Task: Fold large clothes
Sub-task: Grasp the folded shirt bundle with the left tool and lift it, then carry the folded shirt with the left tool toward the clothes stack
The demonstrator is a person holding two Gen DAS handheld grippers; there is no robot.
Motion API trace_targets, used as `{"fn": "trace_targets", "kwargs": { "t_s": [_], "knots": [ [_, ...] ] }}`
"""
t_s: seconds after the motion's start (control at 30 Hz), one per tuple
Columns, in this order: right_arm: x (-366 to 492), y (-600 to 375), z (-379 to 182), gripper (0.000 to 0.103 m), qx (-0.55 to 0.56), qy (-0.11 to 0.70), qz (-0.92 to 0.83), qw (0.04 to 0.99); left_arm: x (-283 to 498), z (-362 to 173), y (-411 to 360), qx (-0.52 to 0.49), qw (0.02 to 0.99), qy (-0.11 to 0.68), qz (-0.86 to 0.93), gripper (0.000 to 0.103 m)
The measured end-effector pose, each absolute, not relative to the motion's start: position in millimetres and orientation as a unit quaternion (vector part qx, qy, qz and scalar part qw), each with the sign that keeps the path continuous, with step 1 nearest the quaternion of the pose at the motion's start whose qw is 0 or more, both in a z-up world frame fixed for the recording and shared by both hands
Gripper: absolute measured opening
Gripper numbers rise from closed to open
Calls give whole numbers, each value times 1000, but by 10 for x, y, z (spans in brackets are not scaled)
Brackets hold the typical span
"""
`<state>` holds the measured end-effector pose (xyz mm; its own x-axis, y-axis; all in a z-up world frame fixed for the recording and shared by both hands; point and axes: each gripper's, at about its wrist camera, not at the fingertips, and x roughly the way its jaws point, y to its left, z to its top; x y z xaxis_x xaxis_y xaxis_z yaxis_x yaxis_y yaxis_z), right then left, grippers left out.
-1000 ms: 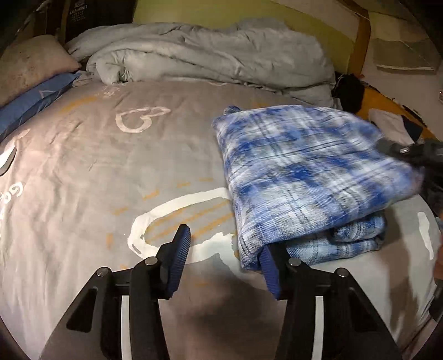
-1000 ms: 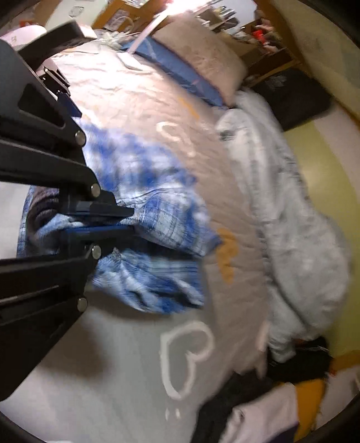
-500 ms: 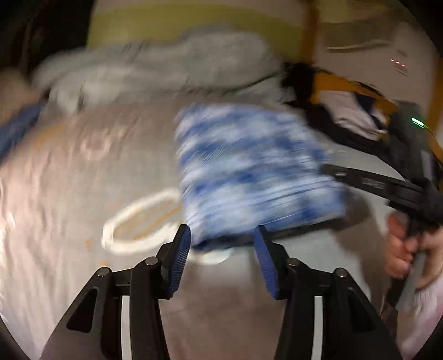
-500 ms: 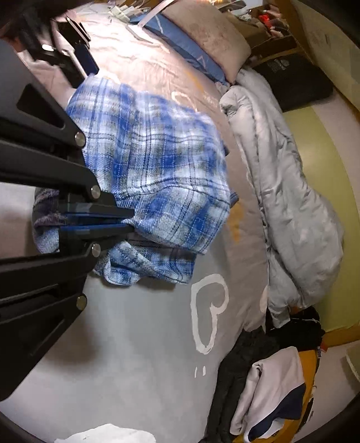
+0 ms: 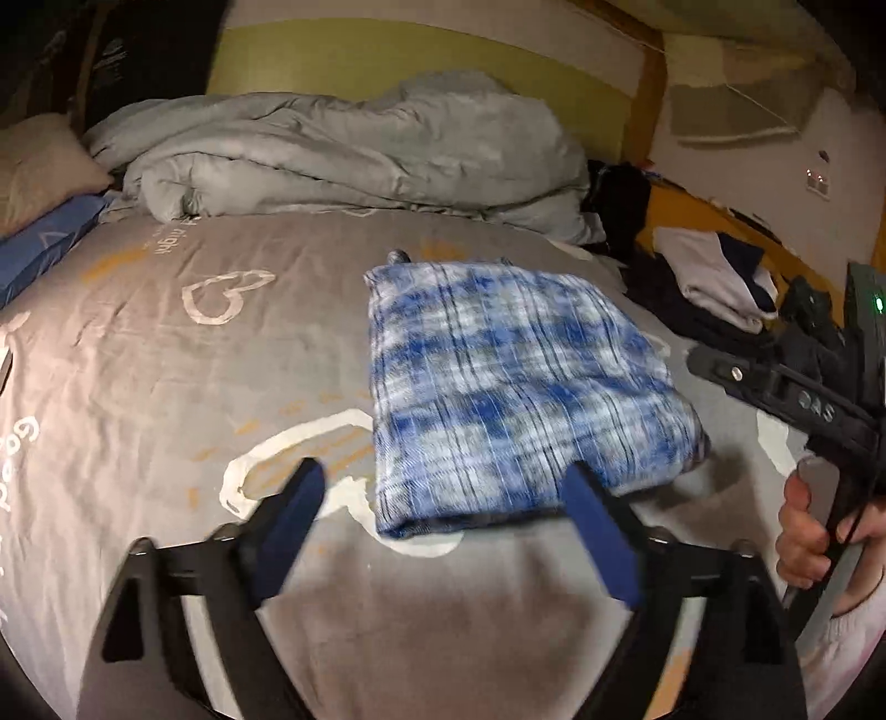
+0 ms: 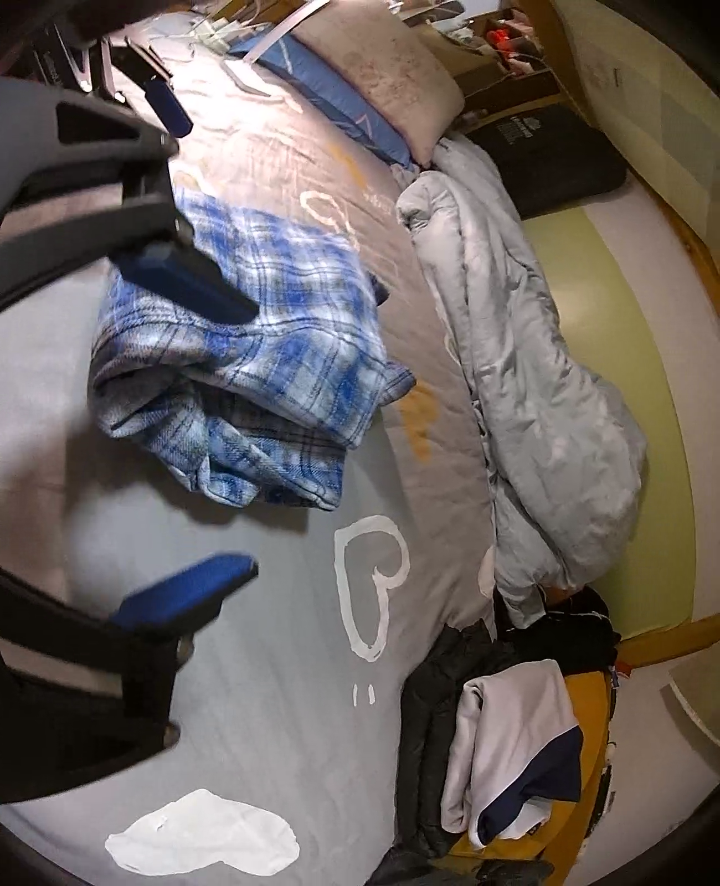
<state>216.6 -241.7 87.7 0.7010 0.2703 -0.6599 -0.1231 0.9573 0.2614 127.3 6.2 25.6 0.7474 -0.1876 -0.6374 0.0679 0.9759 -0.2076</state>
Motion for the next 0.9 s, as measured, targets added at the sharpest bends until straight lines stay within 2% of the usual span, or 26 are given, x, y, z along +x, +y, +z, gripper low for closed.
{"fn": "trace_targets", "kwargs": {
  "t_s": [0.1, 0.23, 0.37, 0.4, 0.43, 0.5, 0.63, 0.67, 0.7, 0.73, 0.77, 0.8, 0.83, 0.87, 0.9],
  "knots": [
    [2208, -2412, 823, 99, 110, 380, 114, 911, 1386, 286, 97, -96, 930, 349, -70, 103],
    [2303, -2406, 701, 101, 125, 400, 117, 900, 1676, 301, 194, -137, 920, 360, -71, 103],
    [2487, -2441, 488, 101, 161, 430, 138, 877, 2050, 109, 269, -183, 890, 406, -95, 102],
    [2535, -2450, 424, 100, 168, 438, 145, 871, 2129, 34, 286, -198, 881, 417, -102, 101],
    [2561, -2451, 380, 92, 172, 442, 150, 867, 2208, -50, 304, -217, 870, 428, -110, 101],
    [2647, -2449, 240, 82, 198, 453, 183, 850, 2326, -216, 324, -253, 848, 449, -123, 94],
    [2750, -2371, 55, 81, 216, 475, 217, 825, 2420, -470, 367, -297, 824, 462, -139, 90],
    [2740, -2329, 58, 81, 205, 471, 220, 829, 2415, -474, 365, -293, 827, 458, -142, 88],
    [2723, -2266, 72, 75, 189, 467, 226, 834, 2419, -474, 357, -285, 830, 458, -143, 82],
    [2707, -2221, 82, 59, 182, 466, 232, 834, 2422, -477, 344, -272, 834, 459, -141, 80],
    [2693, -2196, 99, 54, 175, 462, 227, 840, 2419, -470, 329, -263, 838, 457, -140, 73],
    [2638, -2135, 157, 43, 154, 445, 224, 853, 2403, -464, 332, -263, 841, 452, -139, 61],
    [2621, -2097, 192, 39, 137, 437, 222, 861, 2373, -444, 341, -269, 842, 445, -142, 52],
    [2576, -2029, 239, 38, 110, 428, 216, 871, 2344, -416, 351, -269, 848, 436, -138, 32],
    [2537, -1969, 283, 37, 88, 423, 208, 878, 2301, -356, 350, -257, 859, 423, -131, 25]
  ]
}}
